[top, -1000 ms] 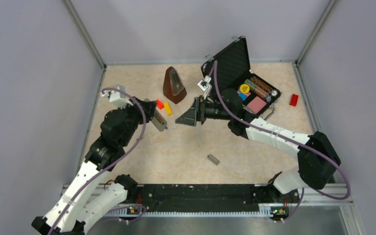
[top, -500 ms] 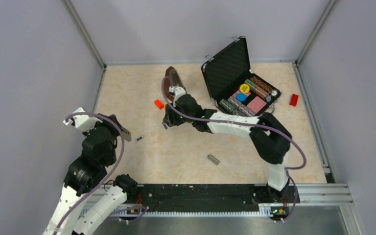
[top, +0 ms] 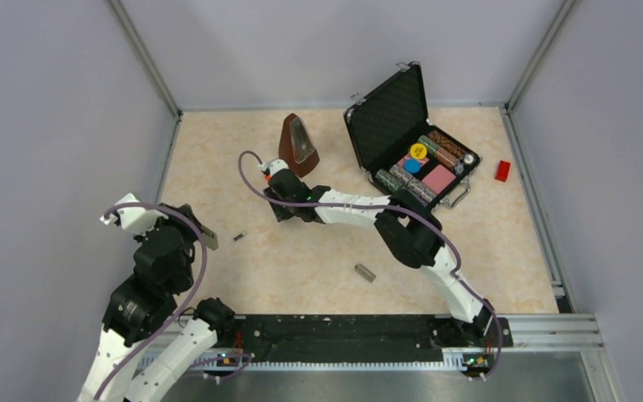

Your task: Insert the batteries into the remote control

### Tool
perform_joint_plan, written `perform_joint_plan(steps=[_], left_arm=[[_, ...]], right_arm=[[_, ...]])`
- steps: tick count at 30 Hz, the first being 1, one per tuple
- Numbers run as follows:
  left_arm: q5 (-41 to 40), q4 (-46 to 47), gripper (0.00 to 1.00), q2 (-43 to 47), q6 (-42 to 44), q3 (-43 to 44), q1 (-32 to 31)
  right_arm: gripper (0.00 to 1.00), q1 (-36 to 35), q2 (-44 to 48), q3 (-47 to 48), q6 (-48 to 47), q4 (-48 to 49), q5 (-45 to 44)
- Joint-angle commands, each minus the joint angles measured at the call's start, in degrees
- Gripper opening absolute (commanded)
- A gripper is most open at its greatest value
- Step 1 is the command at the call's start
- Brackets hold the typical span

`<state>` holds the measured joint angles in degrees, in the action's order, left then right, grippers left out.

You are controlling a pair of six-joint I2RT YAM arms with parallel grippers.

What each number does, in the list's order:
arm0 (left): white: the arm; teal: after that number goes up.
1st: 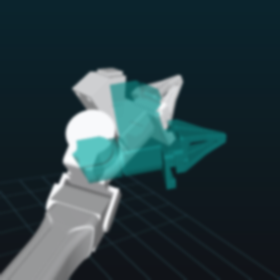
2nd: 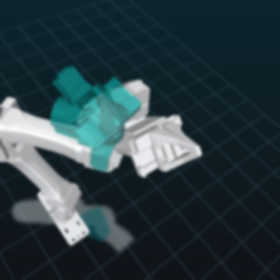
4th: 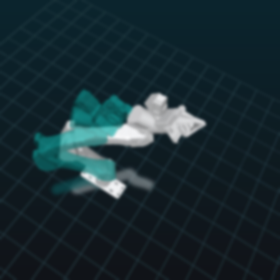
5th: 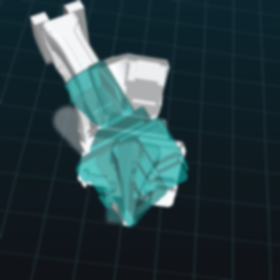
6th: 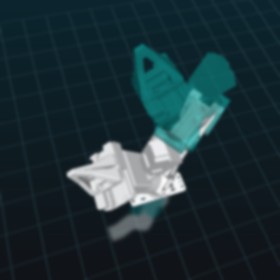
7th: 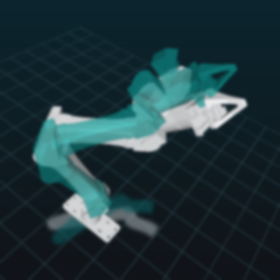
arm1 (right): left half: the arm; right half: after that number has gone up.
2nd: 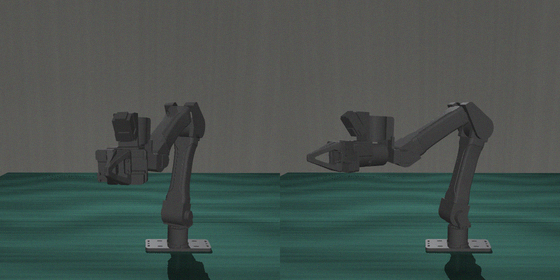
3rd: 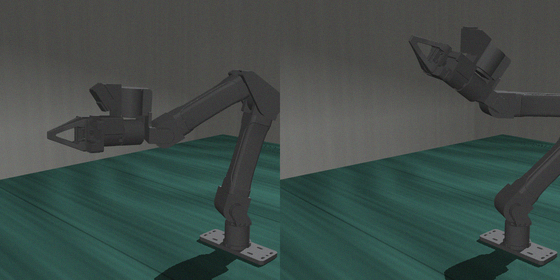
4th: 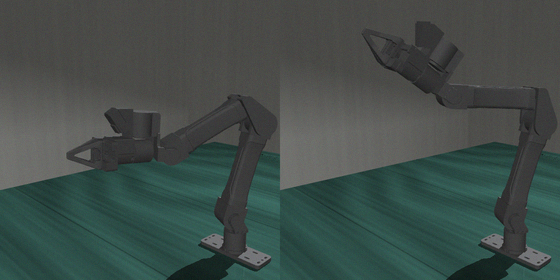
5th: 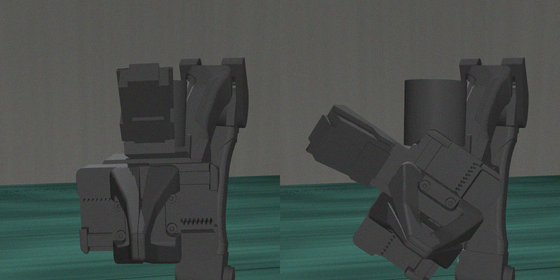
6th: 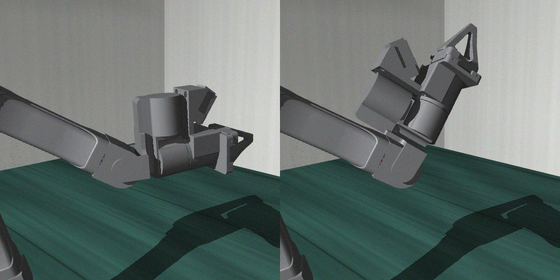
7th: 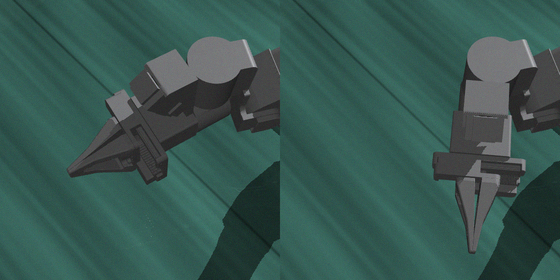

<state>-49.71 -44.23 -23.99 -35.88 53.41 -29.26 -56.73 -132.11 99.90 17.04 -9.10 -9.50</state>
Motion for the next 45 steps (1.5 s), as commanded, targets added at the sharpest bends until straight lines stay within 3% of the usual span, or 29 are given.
perform_joint_plan(steps=[1,13,20,27,31,38,45], left_arm=[[0.1,0.9,0.00,1.1,-0.2,1.0,0.2],[1.9,2.4,0.00,2.2,0.8,-0.4,0.3],[10.4,6.7,0.00,1.2,2.0,-2.8,0.2],[18.6,11.4,0.00,-0.5,0.1,-6.3,0.2],[20.4,12.9,0.00,-1.3,-0.1,-7.0,0.2],[22.2,14.0,0.00,-2.5,0.0,-7.5,0.2],[22.5,13.6,0.00,-2.4,-0.5,-8.0,0.2]], right_arm=[[0.35,-1.7,-4.1,5.9,-3.2,-5.3,-4.0],[0.00,-2.6,-2.0,4.6,-0.2,-15.6,-11.4],[0.00,-0.3,9.9,-6.2,14.4,-19.6,-16.6],[0.00,5.1,28.5,-31.0,41.4,-20.4,-23.3],[0.00,5.3,36.5,-39.5,56.1,-25.2,-27.0],[0.00,5.5,37.5,-41.0,74.9,-34.9,-24.5],[0.00,5.6,33.8,-39.3,83.7,-39.4,-23.3]])
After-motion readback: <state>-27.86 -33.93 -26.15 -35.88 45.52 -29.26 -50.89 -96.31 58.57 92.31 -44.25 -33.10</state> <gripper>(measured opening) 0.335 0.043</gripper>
